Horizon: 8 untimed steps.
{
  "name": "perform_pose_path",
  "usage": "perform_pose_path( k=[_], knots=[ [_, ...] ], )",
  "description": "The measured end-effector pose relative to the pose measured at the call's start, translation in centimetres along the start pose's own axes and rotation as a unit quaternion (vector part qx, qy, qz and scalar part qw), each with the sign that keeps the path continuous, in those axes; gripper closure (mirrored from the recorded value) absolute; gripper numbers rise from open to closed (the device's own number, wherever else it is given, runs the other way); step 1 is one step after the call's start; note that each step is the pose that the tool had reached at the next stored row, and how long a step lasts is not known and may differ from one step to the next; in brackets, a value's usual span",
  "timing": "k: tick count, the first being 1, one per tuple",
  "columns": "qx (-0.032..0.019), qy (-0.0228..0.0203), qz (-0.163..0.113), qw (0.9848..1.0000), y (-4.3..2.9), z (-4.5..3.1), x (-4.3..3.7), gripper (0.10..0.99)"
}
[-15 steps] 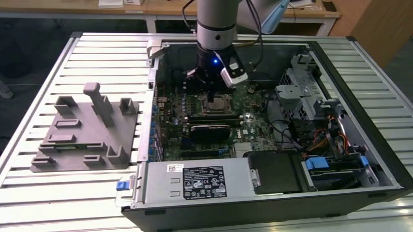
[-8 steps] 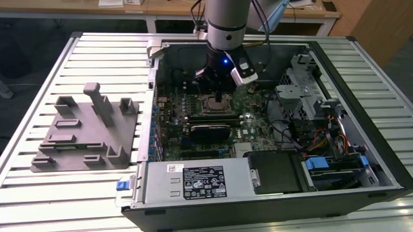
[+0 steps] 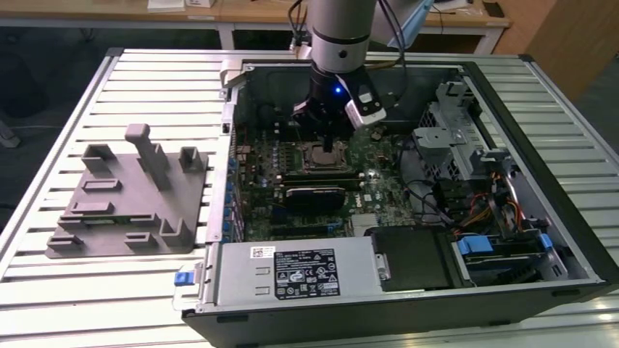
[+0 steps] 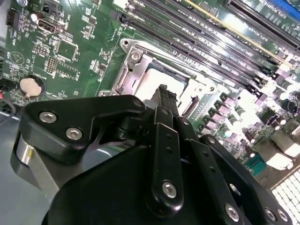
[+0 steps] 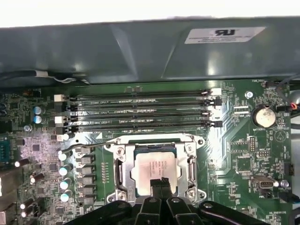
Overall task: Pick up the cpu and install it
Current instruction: 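Close the cpu cover, then install the first cpu locking lever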
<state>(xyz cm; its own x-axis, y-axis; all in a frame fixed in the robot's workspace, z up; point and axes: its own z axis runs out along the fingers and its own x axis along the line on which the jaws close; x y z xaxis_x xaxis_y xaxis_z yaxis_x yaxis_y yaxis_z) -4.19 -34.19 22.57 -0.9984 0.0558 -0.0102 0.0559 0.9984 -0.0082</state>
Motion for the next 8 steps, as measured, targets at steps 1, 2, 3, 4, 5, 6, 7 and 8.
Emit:
perform_pose_path(
  k=[1, 2, 3, 4, 5, 6, 7, 8],
  knots=[
    [0.0, 0.0, 0.001, 1.0, 0.0, -0.1, 0.0, 0.98],
    [0.0, 0.0, 0.001, 1.0, 0.0, -0.2, 0.0, 0.98],
    [0.0, 0.0, 0.002, 1.0, 0.0, -0.27, 0.0, 0.98],
    [-0.0001, -0.0001, 0.002, 1.0, 0.0, -0.27, -0.01, 0.98],
    [-0.0001, -0.0001, 0.002, 1.0, 0.0, -0.27, -0.01, 0.98],
    [0.0, 0.0, 0.002, 1.0, 0.0, -0.28, 0.0, 0.98],
    [0.0, 0.0, 0.003, 1.0, 0.0, -0.28, 0.0, 0.98],
    [0.0, 0.0, 0.003, 1.0, 0.0, -0.28, 0.0, 0.98]
  ],
)
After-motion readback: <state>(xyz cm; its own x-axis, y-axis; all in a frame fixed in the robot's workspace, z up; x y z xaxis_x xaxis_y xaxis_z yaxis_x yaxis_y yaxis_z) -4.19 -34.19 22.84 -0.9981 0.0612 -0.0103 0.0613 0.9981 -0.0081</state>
